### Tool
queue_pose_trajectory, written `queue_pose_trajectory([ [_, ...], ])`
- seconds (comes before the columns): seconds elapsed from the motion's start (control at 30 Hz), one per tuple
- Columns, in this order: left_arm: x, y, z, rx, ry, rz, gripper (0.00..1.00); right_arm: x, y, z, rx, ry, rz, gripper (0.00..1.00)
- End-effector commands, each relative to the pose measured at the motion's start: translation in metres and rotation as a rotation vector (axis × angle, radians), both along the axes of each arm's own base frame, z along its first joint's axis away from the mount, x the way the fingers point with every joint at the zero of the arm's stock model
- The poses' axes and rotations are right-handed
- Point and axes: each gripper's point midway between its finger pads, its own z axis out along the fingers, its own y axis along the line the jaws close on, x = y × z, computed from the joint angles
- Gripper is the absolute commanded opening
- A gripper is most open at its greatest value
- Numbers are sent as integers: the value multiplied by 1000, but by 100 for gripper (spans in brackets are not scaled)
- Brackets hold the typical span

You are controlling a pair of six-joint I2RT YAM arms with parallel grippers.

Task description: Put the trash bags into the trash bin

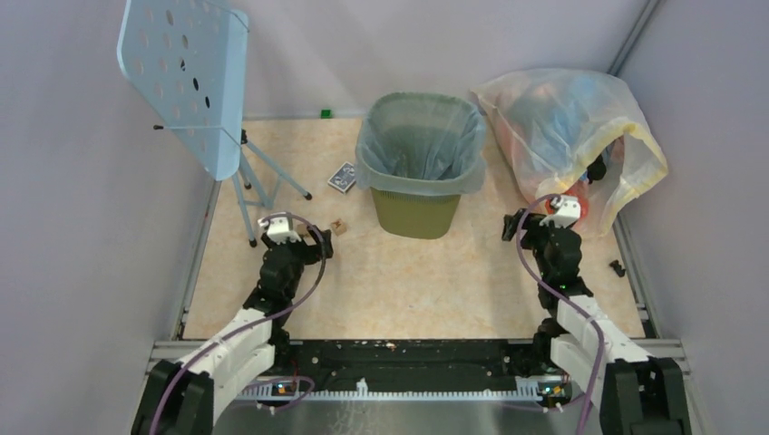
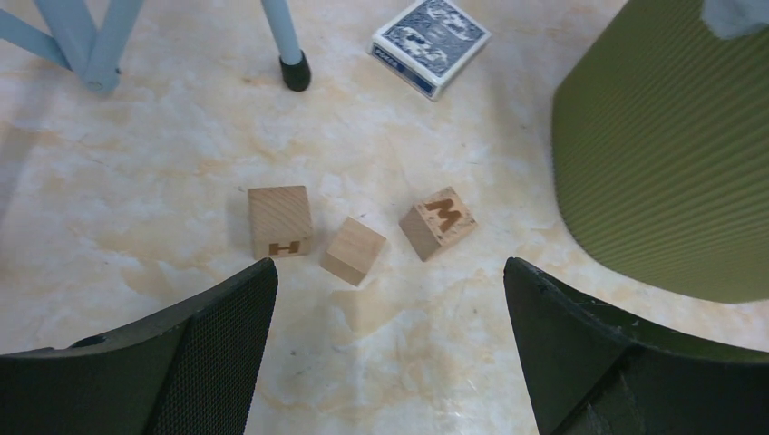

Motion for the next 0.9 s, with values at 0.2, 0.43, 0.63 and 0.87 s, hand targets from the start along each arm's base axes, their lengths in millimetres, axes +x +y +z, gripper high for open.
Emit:
queue_pose_trajectory([
  [0.2, 60, 18, 43, 203, -141, 97, 99, 28, -52, 18, -125, -199, -174, 92],
  [0.43, 71, 38, 27, 392, -115, 104, 99, 47, -54, -1, -189, -228, -152, 91],
  [0.63, 75, 40, 4, 369, -114, 21, 99, 59, -55, -10, -197, -145, -146, 91],
  [0.87, 100, 46, -9, 430, -76, -40, 99, 63, -43, -10, -216, -157, -68, 92],
])
